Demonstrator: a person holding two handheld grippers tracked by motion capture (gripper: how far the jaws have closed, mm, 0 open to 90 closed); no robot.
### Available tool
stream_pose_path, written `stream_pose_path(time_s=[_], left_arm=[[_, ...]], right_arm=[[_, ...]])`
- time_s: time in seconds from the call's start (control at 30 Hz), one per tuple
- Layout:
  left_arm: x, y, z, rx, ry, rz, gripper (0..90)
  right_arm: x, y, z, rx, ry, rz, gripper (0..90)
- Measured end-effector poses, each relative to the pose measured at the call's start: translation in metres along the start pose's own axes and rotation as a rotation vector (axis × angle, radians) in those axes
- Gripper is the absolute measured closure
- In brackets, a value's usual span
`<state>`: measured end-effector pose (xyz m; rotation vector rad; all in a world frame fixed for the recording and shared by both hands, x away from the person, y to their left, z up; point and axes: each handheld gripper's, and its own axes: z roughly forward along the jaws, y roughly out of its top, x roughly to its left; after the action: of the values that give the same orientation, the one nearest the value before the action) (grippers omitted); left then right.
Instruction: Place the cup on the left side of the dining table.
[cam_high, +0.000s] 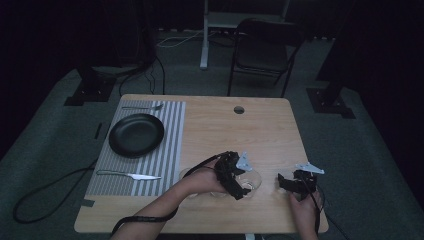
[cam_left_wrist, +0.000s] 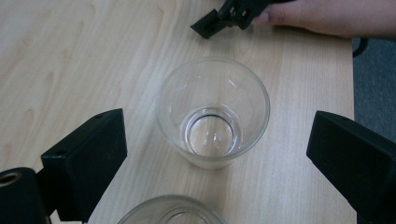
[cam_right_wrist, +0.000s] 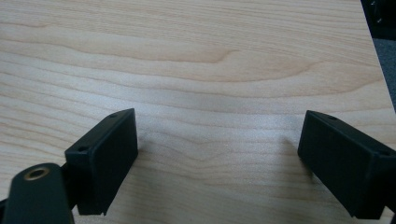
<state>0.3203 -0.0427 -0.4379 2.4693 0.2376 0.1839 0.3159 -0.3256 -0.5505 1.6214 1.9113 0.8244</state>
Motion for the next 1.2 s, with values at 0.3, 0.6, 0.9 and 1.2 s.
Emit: stream_pose_path(time_s=[0.3, 0.6, 0.9, 1.2], left_arm=[[0.001, 0.008, 0.019, 0.067, -0.008, 0.013, 5.5], [0.002, 0.018, 0.033, 0.154, 0.016, 0.027, 5.4], [0.007, 0.026, 0.045, 0.224, 0.007, -0.011, 5.5], [0.004, 0.032, 0.055, 0.321, -0.013, -0.021, 17.4]], right_arm=[[0.0, 0.0, 0.0, 0.0, 0.0, 0.0, 11.6], [0.0, 0.0, 0.0, 0.0, 0.0, 0.0, 11.7], [0.0, 0.0, 0.0, 0.0, 0.0, 0.001, 11.6], [0.0, 0.0, 0.0, 0.0, 0.001, 0.001, 11.7]])
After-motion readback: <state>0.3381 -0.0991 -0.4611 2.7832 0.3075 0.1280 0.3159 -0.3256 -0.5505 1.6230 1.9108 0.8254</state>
